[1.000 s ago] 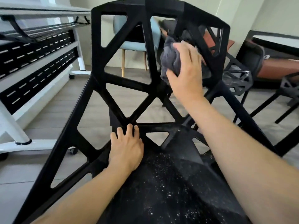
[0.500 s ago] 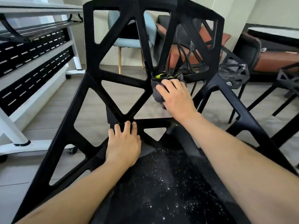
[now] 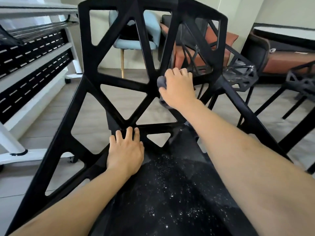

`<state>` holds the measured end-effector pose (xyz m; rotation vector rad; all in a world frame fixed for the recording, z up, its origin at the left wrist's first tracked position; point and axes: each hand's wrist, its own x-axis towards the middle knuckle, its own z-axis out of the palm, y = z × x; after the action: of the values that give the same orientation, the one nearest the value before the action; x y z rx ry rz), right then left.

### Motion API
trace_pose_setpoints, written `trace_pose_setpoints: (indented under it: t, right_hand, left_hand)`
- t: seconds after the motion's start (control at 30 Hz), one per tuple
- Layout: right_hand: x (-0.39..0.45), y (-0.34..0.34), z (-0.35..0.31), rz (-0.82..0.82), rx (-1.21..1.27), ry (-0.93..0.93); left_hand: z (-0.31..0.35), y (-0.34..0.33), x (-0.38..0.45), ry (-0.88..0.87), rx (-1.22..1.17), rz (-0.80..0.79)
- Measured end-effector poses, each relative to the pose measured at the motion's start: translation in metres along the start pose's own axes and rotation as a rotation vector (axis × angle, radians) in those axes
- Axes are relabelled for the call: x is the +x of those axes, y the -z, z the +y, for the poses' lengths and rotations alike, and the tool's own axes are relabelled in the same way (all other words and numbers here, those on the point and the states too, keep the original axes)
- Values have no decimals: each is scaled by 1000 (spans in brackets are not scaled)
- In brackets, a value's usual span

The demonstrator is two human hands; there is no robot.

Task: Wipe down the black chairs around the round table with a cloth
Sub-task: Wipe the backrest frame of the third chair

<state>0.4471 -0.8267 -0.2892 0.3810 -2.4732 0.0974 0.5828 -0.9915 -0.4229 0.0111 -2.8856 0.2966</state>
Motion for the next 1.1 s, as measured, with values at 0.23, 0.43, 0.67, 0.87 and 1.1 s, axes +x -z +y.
trace_pose_setpoints:
  t: [0.23,0.43,0.67,0.87,1.1]
  right_hand:
    - [0,17,56,69,-279,-120]
    - [-27,-1,48,157,-155,-243]
    - [-82,-49,12,-134,-64,-192]
    - [-102,-37,18,-192,-193,-72]
    - [-113,-20,46,-334,-12,4]
  left_hand:
    - [-4,-3,0,-9,19,6]
    - [1,-5,2,12,10,3]
    - [0,-8,2,-6,29,28]
    - [1,-6,5,7,36,26]
    - [1,-2,7,0,-10,-8]
